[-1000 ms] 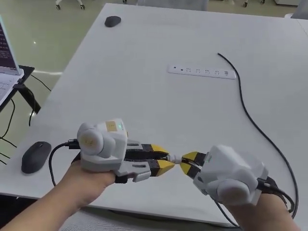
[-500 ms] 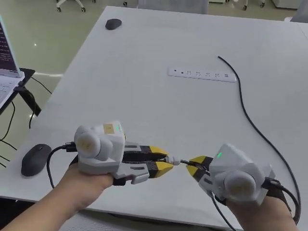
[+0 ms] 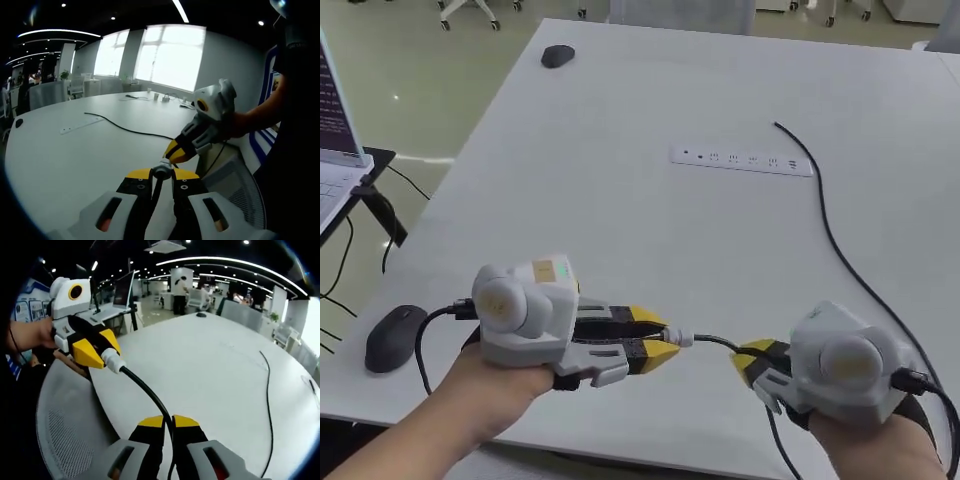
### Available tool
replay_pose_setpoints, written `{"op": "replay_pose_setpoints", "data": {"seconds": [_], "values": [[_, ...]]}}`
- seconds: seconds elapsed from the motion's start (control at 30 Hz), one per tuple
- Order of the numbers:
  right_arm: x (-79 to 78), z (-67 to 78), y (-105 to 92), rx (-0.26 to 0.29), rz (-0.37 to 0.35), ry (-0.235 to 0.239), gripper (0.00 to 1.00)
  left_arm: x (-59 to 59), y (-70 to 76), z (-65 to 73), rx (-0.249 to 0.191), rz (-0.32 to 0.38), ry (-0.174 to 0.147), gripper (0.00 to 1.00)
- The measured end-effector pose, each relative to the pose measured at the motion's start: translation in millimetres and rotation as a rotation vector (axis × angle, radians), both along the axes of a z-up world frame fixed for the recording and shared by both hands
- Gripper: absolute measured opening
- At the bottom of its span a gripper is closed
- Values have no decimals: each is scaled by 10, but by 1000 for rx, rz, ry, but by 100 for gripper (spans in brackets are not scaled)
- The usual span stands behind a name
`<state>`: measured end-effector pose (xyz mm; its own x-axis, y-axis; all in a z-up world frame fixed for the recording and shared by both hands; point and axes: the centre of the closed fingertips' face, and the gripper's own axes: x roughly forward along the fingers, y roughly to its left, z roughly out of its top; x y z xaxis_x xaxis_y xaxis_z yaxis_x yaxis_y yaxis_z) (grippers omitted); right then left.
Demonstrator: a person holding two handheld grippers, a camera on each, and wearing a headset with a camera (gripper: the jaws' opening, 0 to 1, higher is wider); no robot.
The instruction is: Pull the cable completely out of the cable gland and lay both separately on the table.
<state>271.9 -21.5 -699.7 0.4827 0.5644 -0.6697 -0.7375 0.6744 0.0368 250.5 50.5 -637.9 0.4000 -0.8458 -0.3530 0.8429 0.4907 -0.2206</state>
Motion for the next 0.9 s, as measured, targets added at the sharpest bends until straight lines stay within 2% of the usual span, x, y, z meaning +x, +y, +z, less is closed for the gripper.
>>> {"op": "replay_pose_setpoints", "data": {"seconds": [0.17, 0.3, 0.4, 0.5, 0.77, 0.9], "values": [[20, -55, -48, 20, -43, 40, 0, 8, -3, 1, -1, 2, -1, 15], [29, -73, -53, 57, -82, 76, 0, 9, -13, -3, -1, 0, -3, 15], [50, -85, -93, 47, -102, 70, 0, 14, -17, 10, -9, 3, -10, 15], [68, -100, -141, 88, -148, 104, 0, 18, -6, 21, -12, 5, -17, 15], [69, -256, -324, 145, -272, 201, 0, 8, 13, 46, -27, 11, -25, 15], [57, -315, -383, 160, -309, 231, 0, -11, 4, 42, -28, 7, -25, 15]]}}
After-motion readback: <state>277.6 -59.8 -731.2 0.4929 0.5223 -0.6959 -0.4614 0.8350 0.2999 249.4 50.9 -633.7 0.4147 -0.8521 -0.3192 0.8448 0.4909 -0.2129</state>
